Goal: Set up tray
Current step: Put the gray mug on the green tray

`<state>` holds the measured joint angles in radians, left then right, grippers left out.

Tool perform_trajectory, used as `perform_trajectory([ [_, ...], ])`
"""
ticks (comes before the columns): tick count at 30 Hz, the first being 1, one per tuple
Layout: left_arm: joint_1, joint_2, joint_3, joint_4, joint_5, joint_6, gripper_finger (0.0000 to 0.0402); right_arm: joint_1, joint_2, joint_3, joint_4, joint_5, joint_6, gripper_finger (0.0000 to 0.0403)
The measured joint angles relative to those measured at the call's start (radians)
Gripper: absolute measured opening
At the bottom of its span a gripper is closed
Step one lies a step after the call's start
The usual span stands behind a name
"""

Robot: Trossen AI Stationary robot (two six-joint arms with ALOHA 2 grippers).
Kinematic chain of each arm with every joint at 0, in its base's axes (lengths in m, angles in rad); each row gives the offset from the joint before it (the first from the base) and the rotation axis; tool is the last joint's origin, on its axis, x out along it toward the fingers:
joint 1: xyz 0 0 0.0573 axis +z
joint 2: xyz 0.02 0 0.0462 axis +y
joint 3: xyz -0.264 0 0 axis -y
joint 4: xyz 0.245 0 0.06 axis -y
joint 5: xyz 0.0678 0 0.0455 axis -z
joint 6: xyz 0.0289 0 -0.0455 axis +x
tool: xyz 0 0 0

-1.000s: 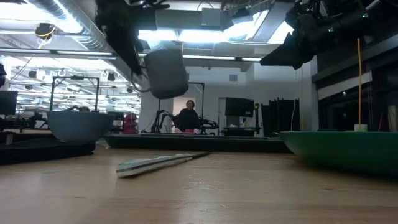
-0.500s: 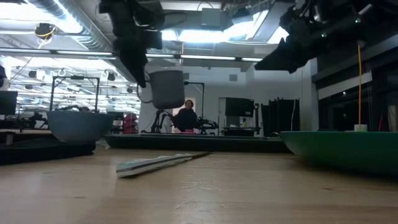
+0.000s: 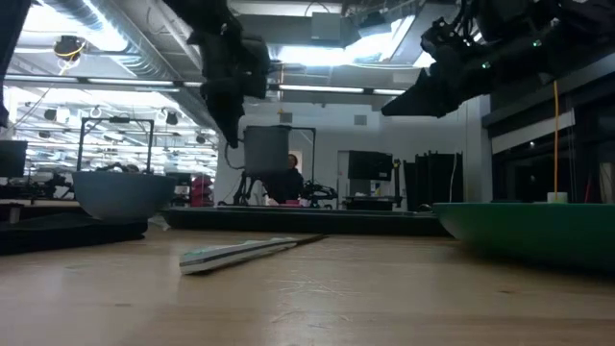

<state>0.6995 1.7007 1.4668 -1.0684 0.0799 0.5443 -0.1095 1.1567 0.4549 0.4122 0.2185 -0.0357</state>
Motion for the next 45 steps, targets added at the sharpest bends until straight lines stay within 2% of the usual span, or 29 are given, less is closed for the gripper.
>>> perform_trajectory([
  [9, 0.136, 0.089, 0.004, 0.0, 0.008, 0.1, 0.004, -0.038, 0.001, 0.0, 0.004, 0.0, -0.022, 0.001],
  [15, 0.188, 0.137, 0.004, 0.003, 0.029, 0.122, 0.004, -0.057, 0.001, 0.0, 0.017, 0.0, -0.055, 0.001],
  [18, 0.196, 0.158, 0.004, 0.006, 0.064, 0.164, 0.004, -0.073, 0.001, 0.0, 0.029, -0.001, -0.06, 0.001],
  [32, 0.198, 0.172, 0.004, 0.109, 0.061, 0.269, 0.004, -0.098, 0.001, 0.0, 0.034, -0.002, -0.051, 0.001],
  [45, 0.199, 0.172, 0.004, 0.131, 0.061, 0.28, 0.0042, -0.098, 0.001, 0.0, 0.042, -0.002, -0.063, 0.001],
])
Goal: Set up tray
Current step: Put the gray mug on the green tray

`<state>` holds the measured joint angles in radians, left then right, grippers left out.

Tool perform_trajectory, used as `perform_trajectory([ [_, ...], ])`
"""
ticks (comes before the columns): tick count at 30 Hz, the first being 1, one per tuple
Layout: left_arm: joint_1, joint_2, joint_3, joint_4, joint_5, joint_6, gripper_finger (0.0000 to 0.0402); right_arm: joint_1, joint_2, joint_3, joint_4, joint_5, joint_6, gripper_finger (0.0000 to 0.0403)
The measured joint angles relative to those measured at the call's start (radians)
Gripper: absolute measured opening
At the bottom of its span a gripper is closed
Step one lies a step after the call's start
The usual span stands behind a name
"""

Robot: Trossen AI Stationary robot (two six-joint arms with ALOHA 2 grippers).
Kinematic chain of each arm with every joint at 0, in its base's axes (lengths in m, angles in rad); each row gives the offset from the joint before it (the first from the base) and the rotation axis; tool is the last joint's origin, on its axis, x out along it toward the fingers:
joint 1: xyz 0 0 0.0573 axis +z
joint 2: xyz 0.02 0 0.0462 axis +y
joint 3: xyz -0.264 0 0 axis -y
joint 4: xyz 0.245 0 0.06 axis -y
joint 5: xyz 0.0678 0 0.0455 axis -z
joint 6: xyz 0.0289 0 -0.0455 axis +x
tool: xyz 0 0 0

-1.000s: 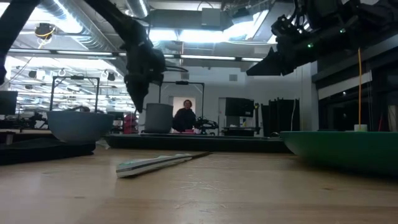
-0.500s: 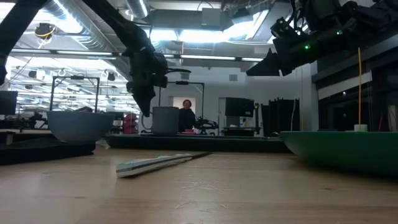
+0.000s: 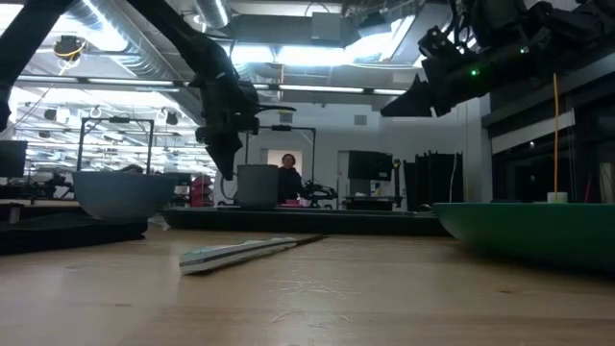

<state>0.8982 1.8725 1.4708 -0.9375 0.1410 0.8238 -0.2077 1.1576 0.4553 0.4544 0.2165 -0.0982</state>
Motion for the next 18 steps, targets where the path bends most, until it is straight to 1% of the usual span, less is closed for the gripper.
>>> perform_trajectory([
  [11, 0.0, 0.003, 0.0, 0.032, 0.001, -0.013, 0.0042, 0.0, 0.0, 0.0, 0.029, 0.0, -0.064, 0.001],
  [18, 0.001, 0.04, 0.0, 0.034, 0.007, -0.006, 0.0042, 0.0, 0.0, 0.0, 0.059, 0.0, -0.096, 0.001],
])
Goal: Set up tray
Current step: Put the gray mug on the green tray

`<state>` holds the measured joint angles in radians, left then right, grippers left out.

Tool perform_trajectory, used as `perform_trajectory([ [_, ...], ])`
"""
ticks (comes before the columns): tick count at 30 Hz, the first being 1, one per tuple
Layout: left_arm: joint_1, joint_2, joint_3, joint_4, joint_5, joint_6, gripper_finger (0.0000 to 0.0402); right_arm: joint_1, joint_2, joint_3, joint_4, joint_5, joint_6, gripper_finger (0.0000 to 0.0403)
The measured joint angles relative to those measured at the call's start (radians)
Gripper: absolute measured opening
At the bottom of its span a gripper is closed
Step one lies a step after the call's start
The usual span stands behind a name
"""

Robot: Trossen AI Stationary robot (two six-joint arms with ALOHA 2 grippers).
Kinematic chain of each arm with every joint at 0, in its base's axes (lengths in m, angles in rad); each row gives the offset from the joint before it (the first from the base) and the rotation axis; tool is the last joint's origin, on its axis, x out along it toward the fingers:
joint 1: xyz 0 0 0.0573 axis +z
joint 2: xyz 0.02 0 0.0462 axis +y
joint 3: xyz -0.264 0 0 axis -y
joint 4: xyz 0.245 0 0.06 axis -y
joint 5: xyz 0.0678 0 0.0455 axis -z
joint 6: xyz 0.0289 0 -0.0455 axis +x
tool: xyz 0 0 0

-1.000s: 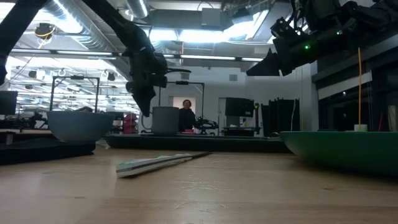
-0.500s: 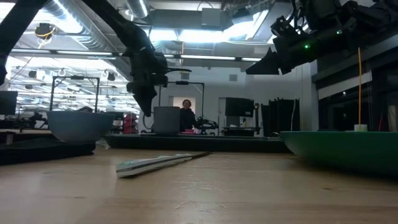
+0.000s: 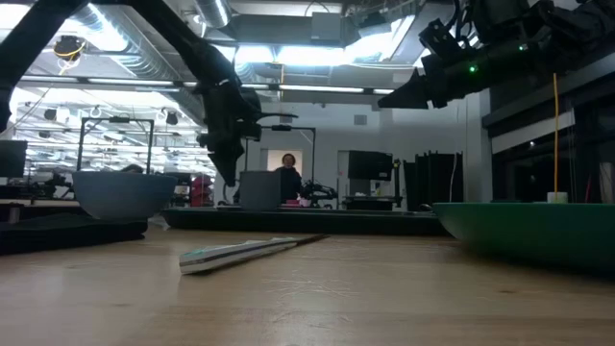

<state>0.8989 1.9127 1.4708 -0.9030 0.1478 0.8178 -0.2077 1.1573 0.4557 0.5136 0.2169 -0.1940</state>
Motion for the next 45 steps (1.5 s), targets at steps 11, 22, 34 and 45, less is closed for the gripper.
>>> perform_trajectory([
  [11, 0.0, 0.007, 0.0, -0.01, -0.017, 0.0, 0.0049, 0.0, 0.0, 0.0, 0.022, 0.0, -0.021, 0.001],
  [22, 0.001, 0.007, 0.0, 0.0, -0.019, -0.029, 0.006, 0.0, 0.0, 0.0, 0.022, 0.0, -0.022, 0.001],
  [34, -0.001, 0.007, 0.0, 0.021, -0.014, -0.051, 0.0064, 0.0, 0.0, 0.0, 0.022, 0.0, -0.024, 0.001],
  [45, -0.038, 0.006, 0.0, 0.05, -0.042, -0.056, 0.0119, 0.0, 0.0, 0.0, 0.022, 0.0, -0.025, 0.001],
])
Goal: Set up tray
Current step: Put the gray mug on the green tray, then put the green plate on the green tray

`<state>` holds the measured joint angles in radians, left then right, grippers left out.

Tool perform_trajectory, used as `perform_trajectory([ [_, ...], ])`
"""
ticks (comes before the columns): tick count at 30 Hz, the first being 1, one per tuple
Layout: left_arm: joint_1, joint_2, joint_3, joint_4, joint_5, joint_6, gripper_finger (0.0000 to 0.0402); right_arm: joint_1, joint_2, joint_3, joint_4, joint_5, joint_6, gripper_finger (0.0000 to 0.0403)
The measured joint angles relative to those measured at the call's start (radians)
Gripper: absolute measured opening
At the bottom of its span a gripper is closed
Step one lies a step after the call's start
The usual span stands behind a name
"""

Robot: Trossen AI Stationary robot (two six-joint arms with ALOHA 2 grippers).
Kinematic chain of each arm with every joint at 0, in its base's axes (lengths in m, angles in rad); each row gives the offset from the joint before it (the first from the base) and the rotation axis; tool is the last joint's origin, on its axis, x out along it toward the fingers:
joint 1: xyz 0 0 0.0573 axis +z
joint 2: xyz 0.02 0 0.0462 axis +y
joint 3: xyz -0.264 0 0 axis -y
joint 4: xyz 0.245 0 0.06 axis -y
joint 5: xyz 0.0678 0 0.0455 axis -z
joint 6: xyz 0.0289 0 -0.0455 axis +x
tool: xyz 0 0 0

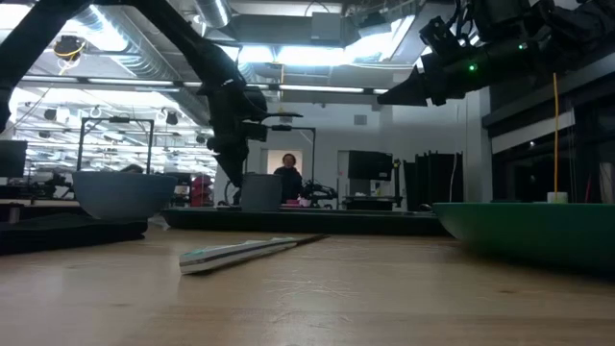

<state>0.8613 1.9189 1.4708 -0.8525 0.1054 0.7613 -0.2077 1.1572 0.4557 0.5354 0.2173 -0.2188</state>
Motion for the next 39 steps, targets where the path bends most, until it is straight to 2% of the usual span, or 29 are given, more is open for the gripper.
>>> perform_trajectory([
  [7, -0.004, 0.0, 0.0, -0.004, -0.042, 0.0, 0.0159, 0.0, 0.0, 0.0, 0.0, 0.0, 0.0, 0.001],
  [13, -0.004, -0.03, 0.0, -0.003, -0.052, 0.026, 0.0173, 0.0, 0.0, 0.0, 0.0, 0.0, 0.0, 0.001],
  [24, -0.008, -0.147, 0.0, -0.012, -0.069, 0.01, 0.017, 0.0, 0.0, 0.0, -0.001, 0.0, 0.0, 0.001],
  [31, -0.025, -0.278, 0.0, -0.011, -0.069, -0.02, 0.0168, 0.0, 0.0, 0.0, -0.001, 0.0, 0.0, 0.001],
  [39, -0.089, -0.428, 0.0, 0.014, -0.077, -0.094, 0.0137, 0.0, 0.0, 0.0, -0.001, 0.0, 0.0, 0.001],
])
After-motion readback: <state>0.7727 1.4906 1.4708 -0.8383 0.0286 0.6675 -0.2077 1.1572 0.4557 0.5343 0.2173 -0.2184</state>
